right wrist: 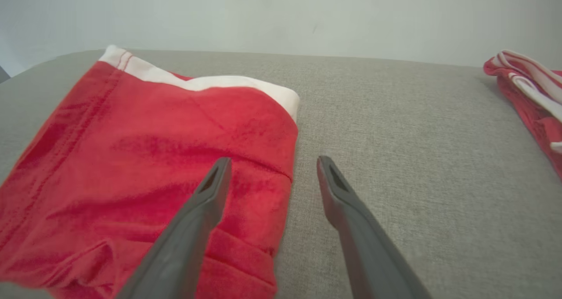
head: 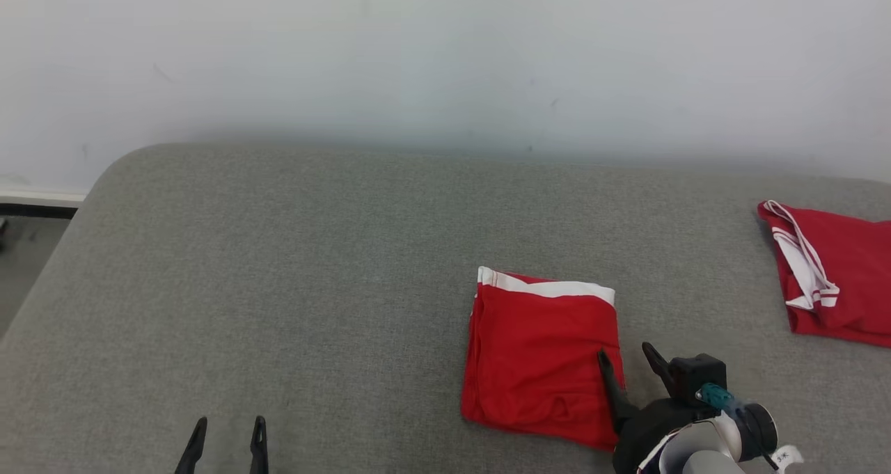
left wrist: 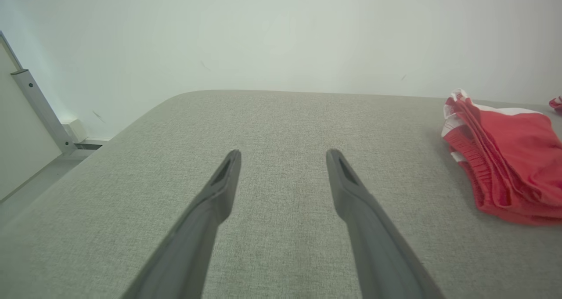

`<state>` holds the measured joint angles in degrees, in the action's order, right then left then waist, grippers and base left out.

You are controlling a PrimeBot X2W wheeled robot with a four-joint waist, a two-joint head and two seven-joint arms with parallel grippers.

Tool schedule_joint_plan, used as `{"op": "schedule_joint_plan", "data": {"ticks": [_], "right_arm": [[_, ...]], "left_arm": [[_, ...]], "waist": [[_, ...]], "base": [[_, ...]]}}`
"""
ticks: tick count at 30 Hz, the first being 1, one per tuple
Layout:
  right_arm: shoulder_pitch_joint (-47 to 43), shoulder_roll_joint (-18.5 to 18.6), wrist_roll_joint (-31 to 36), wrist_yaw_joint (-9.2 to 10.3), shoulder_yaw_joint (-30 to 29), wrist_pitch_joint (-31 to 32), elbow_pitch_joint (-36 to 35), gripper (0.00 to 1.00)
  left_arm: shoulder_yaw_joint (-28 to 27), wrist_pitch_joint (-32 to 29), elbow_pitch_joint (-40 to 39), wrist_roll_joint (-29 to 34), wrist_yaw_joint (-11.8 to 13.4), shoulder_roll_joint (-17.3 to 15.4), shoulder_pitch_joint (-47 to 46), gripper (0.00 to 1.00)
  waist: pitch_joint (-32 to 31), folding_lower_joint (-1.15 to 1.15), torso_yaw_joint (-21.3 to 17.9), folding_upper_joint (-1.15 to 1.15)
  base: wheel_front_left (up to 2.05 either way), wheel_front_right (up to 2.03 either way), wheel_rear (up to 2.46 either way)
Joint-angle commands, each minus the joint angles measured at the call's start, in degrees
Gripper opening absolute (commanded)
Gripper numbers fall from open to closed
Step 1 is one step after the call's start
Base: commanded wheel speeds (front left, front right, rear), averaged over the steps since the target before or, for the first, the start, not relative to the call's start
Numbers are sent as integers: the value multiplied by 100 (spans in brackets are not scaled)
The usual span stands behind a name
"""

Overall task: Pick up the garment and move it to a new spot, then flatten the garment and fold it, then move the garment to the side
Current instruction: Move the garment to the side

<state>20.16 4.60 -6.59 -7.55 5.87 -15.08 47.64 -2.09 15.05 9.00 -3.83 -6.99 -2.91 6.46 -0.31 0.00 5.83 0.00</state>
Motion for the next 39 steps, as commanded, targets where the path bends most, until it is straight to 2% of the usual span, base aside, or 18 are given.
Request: {"op": "schedule_joint_plan", "data": {"ticks": [1, 7, 10, 11, 12, 17, 24, 25, 27, 28, 31, 39], "right_arm": [[149, 9, -28, 12, -19, 10, 348, 100], [620, -54, -251, 12, -37, 33, 1527, 100], [704, -124, -397, 12, 111, 55, 1887, 100], [708, -146, -466, 12, 170, 56, 1960, 40], [731, -158, -506, 11, 231, 47, 1982, 0], [882, -69, -649, 12, 364, 11, 1964, 0], [1413, 573, -517, 12, 836, -9, 1699, 0], [1413, 573, -517, 12, 836, -9, 1699, 0], [1640, 790, -467, 12, 1048, -10, 1701, 0], [1898, 1012, -431, 12, 1262, -6, 1677, 0], [2151, 1200, -459, 12, 1489, 79, 1661, 0], [3033, 2108, -654, 12, 2415, 421, 1611, 0]], "left_arm": [[17, 19, 15, 4, 6, 5, -75, 100], [48, 19, 41, 18, -3, 5, -91, 100], [26, 19, 49, 15, -4, 5, -69, 100], [22, 19, 49, 12, -5, 5, -59, 100], [18, 19, 50, 9, -6, 5, -49, 100], [-19, 19, 41, -26, 21, 5, -36, 100], [-7, 18, -42, -72, 38, 5, -100, 100], [-7, 18, -42, -72, 38, 5, -100, 100], [11, 18, -60, -105, 43, 6, -165, 100], [38, 18, -83, -119, 51, 5, -251, 100], [87, 19, -104, -109, 45, 6, -338, 100], [183, 19, -309, 2, -4, -1, -798, 100]], "waist": [[54, 0, 154, 0], [115, 0, 331, 0], [110, 0, 363, 0], [106, 0, 366, 0], [103, 0, 366, 0], [98, 0, 305, 0], [295, 0, -116, 0], [295, 0, -116, 0], [376, 0, -242, 0], [492, 0, -356, 0], [643, 0, -457, 0], [1287, 0, -641, 0]], "base": [[0, 0, 0], [0, 0, 0], [0, 0, 0], [0, 0, 0], [0, 0, 0], [0, 0, 0], [0, 0, 0], [0, 0, 0], [0, 0, 0], [0, 0, 0], [0, 0, 0], [0, 0, 0]]}}
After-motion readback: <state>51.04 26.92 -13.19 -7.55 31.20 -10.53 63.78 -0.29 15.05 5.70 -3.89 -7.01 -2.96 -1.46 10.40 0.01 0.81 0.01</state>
